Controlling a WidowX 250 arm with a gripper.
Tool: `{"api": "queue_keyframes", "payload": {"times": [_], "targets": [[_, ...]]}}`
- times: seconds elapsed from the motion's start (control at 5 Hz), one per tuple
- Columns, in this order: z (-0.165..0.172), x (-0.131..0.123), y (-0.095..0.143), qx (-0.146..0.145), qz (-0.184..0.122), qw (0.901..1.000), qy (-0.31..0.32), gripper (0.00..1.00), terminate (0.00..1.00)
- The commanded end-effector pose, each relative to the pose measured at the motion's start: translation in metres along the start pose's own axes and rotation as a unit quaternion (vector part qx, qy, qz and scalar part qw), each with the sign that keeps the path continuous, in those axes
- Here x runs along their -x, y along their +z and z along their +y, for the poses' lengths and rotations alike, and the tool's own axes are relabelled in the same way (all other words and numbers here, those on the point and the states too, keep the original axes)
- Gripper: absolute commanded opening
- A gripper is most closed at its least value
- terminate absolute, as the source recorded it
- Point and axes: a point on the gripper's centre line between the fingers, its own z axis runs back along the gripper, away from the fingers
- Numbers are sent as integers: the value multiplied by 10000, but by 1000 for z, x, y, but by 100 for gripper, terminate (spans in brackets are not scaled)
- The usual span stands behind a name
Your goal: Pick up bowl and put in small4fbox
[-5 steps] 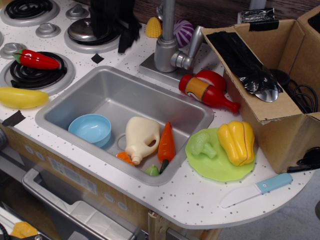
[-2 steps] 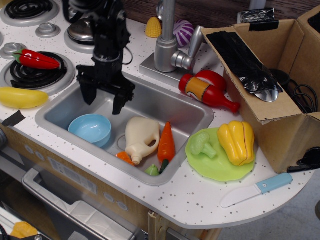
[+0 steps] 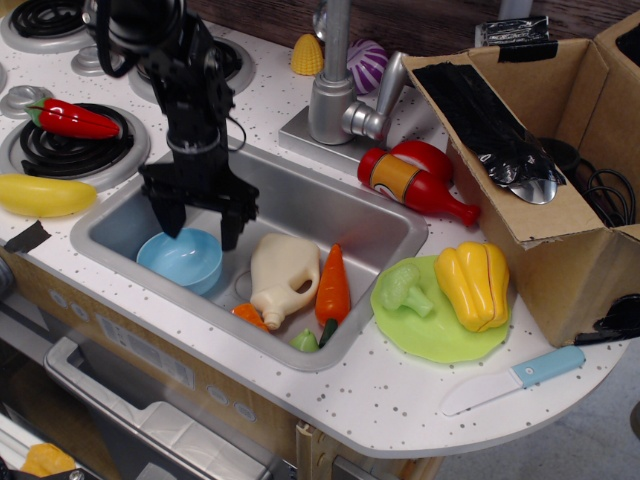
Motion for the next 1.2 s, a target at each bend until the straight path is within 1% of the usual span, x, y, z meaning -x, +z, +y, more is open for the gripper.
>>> {"api": "queue_keyframes", "payload": {"times": [0.0,0.2,0.4,0.6,0.8,1.0], "targets": [[-8,-1,0,183,-270,9994,59,100,0],[-9,3,-13,243,-386,9989,130,100,0],[-10,4,-27,287,-387,9986,203,100,0],[-12,5,-29,226,-378,9987,260,0,0],[-12,7,-21,156,-335,9990,261,0,0],[-17,6,-6,78,-384,9988,310,0,0]]}}
